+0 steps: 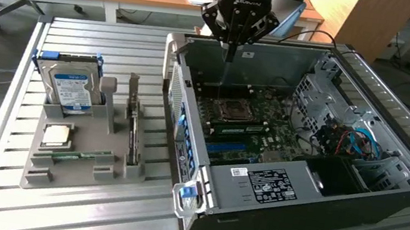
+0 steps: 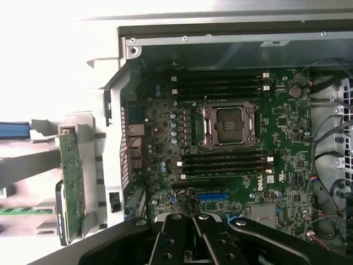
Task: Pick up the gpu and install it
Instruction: 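Reach for the gpu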
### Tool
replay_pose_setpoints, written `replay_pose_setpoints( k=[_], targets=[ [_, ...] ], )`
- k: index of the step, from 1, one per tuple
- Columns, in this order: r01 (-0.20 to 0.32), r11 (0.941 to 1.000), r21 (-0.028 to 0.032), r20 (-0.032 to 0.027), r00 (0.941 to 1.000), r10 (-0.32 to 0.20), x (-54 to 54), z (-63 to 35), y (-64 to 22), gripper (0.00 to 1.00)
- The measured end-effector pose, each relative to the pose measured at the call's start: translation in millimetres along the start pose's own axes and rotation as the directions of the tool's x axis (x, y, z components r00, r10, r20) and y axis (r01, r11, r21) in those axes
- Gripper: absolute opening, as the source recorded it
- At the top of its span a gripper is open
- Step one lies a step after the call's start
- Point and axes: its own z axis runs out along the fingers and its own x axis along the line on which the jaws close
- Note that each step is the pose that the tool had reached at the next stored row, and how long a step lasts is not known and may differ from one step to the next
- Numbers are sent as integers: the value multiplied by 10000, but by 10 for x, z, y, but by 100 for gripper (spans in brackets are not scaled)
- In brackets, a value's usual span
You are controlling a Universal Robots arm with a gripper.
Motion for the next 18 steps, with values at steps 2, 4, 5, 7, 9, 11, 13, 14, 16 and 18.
replay_pose_setpoints(
  k=[2,4,5,7,9,11,13,14,16,18],
  targets=[
    [-1,10000,0,1,10000,1,22,0,-2,11],
    [-1,10000,-1,1,10000,1,40,0,-3,11],
    [-1,10000,0,1,10000,1,48,-1,-3,11],
    [-1,10000,0,0,10000,1,62,-1,-4,11],
    [-1,10000,1,0,10000,1,78,-2,-6,11],
    [-1,10000,0,0,10000,1,95,-2,-7,11],
    [-1,10000,0,0,10000,1,111,-2,-8,11],
    [-1,10000,0,0,10000,1,119,-2,-9,11],
    [-1,10000,1,0,10000,1,136,-3,-10,11],
    [-1,10000,-1,1,10000,1,152,-3,-11,11]
  ],
)
